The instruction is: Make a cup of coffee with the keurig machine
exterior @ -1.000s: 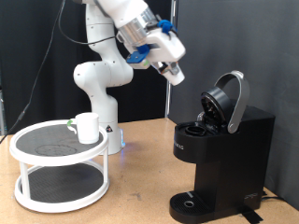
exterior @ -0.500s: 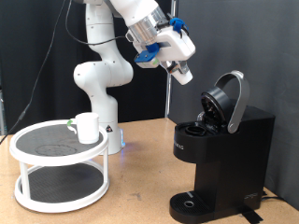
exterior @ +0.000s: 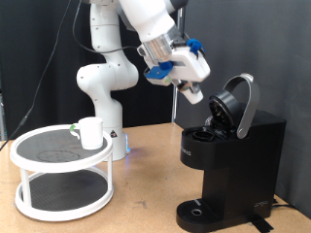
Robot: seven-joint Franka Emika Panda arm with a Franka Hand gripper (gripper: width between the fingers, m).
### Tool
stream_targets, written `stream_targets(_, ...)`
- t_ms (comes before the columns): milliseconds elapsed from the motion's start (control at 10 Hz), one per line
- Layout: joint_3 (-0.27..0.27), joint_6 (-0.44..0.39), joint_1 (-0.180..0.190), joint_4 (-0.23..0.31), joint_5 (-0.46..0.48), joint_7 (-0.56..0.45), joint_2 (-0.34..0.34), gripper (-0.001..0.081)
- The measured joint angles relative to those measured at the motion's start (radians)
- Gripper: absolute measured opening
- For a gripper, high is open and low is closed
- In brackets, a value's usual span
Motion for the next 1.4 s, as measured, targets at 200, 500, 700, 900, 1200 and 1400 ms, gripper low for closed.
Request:
stream_targets(200,0.022,0.043,0.0,-0.025,-0.022,0.0,0.016,0.0455)
stream_targets(500,0.055,0.13,0.001,-0.073,-0.037,0.0,0.034,0.0455)
stream_targets(700,0.073,0.16,0.001,-0.101,-0.038,0.0,0.039,0.0455)
stream_targets(900,0.087,0.17,0.001,-0.113,-0.037,0.0,0.051,0.0455)
stream_targets(1200,0.102,0.196,0.001,-0.129,-0.036,0.0,0.061,0.0455)
stream_targets(1400,0.106,0.201,0.001,-0.134,-0.036,0.0,0.069,0.0455)
